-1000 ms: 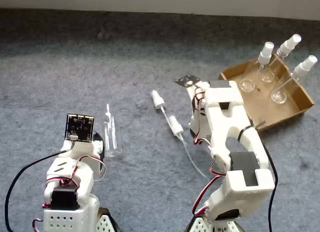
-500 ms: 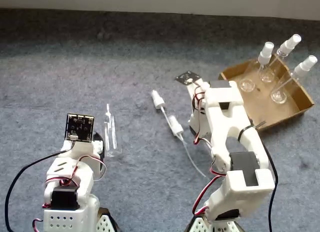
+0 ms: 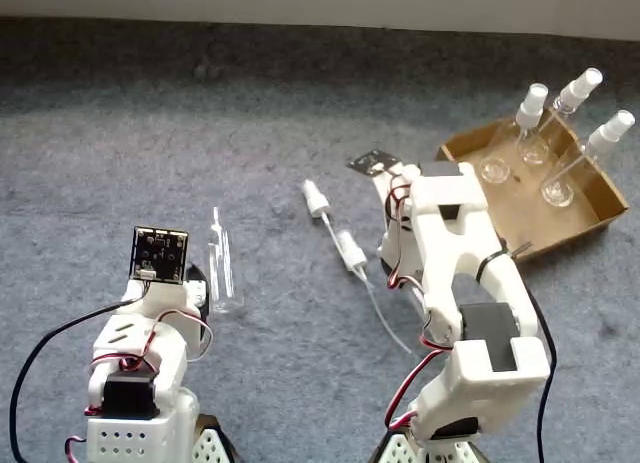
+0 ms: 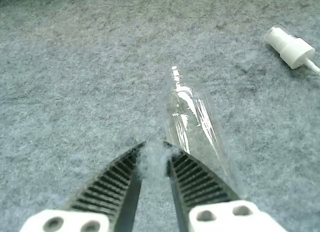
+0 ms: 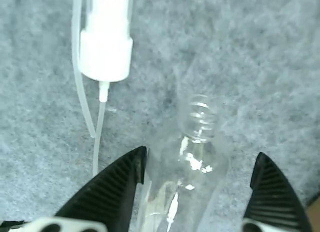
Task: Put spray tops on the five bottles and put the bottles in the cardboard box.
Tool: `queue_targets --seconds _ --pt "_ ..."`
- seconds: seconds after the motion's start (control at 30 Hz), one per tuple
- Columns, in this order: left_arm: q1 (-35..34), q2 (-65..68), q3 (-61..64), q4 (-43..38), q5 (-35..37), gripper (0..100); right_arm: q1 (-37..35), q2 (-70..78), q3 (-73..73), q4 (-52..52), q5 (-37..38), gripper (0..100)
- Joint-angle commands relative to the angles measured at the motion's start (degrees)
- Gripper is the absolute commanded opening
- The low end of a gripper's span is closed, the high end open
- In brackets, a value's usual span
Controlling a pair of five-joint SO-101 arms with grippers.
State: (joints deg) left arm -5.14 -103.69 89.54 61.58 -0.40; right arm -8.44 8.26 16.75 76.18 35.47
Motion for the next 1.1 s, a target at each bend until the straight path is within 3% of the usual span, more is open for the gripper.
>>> queue_targets --seconds 0.0,0.23,0.4,0.77,0.9,1.07 --pt "0.8 -0.6 -0.3 -1.2 -0.4 1 0.5 -3.2 -0.2 -1.1 0.8 29.6" --pt "0.8 -0.6 -0.3 -1.2 -0.4 1 0.6 2.6 1.4 -1.0 0.8 29.2" --pt "0.8 -0.6 -0.3 -1.1 -0.4 1 0.6 5.5 0.3 -1.0 0.6 21.0" --pt "0.8 -0.6 -0.3 -1.1 -0.4 1 0.7 0.4 -0.5 -0.6 0.7 22.7" --pt "0.8 -0.6 -0.3 -1.1 -0.4 1 0.5 -0.3 -0.2 -0.6 0.7 28.8" --pt "0.8 -0.6 -0.3 -1.1 -0.4 1 0.5 0.0 -0.2 -0.9 0.9 29.6"
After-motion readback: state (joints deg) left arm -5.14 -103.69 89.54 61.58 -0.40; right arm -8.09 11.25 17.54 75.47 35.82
